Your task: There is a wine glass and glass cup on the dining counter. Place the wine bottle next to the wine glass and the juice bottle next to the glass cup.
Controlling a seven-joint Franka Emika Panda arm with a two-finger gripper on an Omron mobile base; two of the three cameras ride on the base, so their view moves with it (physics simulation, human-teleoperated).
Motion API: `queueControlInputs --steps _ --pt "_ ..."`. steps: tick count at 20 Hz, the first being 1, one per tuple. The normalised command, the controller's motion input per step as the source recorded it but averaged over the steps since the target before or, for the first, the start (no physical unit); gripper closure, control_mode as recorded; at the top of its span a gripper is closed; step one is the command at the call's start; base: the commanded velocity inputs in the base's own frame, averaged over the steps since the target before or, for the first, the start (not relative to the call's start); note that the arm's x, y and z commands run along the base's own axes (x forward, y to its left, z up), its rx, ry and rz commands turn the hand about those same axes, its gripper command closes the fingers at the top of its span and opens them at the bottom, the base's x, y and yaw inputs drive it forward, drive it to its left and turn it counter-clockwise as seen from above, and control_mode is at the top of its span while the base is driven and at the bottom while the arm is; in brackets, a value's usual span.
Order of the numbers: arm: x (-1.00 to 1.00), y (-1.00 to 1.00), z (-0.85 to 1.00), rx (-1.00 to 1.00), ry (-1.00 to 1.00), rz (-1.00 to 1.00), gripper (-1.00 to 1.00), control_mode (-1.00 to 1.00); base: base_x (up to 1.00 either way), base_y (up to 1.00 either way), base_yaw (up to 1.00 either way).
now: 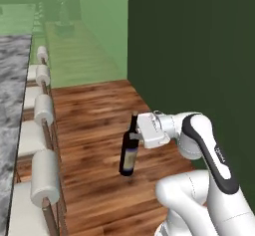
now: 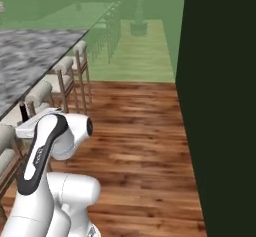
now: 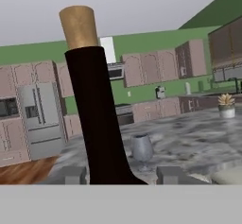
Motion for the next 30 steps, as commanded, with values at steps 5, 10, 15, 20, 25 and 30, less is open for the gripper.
queueControlInputs --steps 5,10,15,20,25,30 --pt "0.00 0.00 0.00 0.00 0.00 0.00 1.00 1.00 0.41 -0.32 0.26" --pt "0.00 0.00 0.00 0.00 0.00 0.00 1.00 1.00 0.41 -0.22 0.43" --pt "0.00 0.00 0.00 0.00 0.00 0.00 1.00 1.00 0.32 -0.16 0.58" --pt "0.00 0.00 0.00 0.00 0.00 0.00 1.00 1.00 0.45 -0.25 0.33" --pt "0.00 0.00 0.00 0.00 0.00 0.00 1.00 1.00 0.53 -0.29 0.21" --pt "0.00 0.00 0.00 0.00 0.00 0.00 1.00 1.00 0.43 -0.29 0.22"
